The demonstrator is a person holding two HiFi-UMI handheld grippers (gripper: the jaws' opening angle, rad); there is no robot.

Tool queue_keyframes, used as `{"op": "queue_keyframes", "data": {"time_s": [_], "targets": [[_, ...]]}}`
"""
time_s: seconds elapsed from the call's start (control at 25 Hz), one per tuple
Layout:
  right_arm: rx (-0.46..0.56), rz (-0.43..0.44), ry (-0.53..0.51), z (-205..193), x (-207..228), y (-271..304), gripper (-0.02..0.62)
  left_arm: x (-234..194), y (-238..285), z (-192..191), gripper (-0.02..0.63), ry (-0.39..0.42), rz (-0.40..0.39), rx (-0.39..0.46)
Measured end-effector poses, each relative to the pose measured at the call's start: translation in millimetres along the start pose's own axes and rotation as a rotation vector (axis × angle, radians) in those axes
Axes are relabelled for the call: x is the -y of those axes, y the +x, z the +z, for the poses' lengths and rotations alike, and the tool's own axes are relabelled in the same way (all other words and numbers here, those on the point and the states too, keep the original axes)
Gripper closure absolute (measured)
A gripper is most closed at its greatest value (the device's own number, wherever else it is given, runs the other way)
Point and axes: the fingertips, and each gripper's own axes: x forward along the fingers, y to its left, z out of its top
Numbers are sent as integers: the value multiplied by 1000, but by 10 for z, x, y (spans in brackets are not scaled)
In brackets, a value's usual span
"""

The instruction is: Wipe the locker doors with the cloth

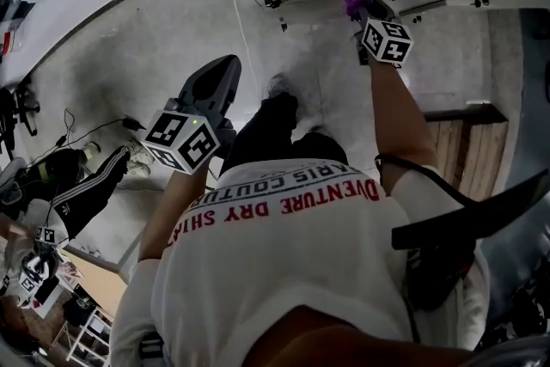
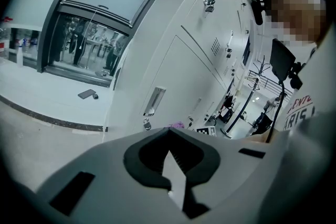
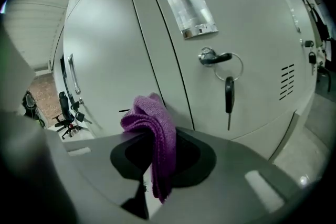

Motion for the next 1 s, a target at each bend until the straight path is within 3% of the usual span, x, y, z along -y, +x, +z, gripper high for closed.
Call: {"op": "queue_keyframes", "data": {"time_s": [0.24,0.36,0.52,0.64,0.76,0.88,1.0], "targets": [[-22,21,-10,52,-137,-191,538,107,-155,91,606,13,25,35],[-7,101,-47,291,-457,-593,538,357,-363,176,606,20,29,77],[-18,263,-132,633,-1161,-1541,538,982,-829,145,606,15,1,104],[-16,402,-170,1004,-1691,-2394,538,1559,-1233,136,606,55,-29,125],[-34,515,-177,1269,-2181,-3236,538,2129,-1628,170,606,68,-112,133],[-16,581,-179,1485,-2505,-3930,538,2589,-1946,248,606,127,-160,149],[20,590,-169,1533,-2711,-4511,537,2946,-2252,152,606,184,-186,145]]}}
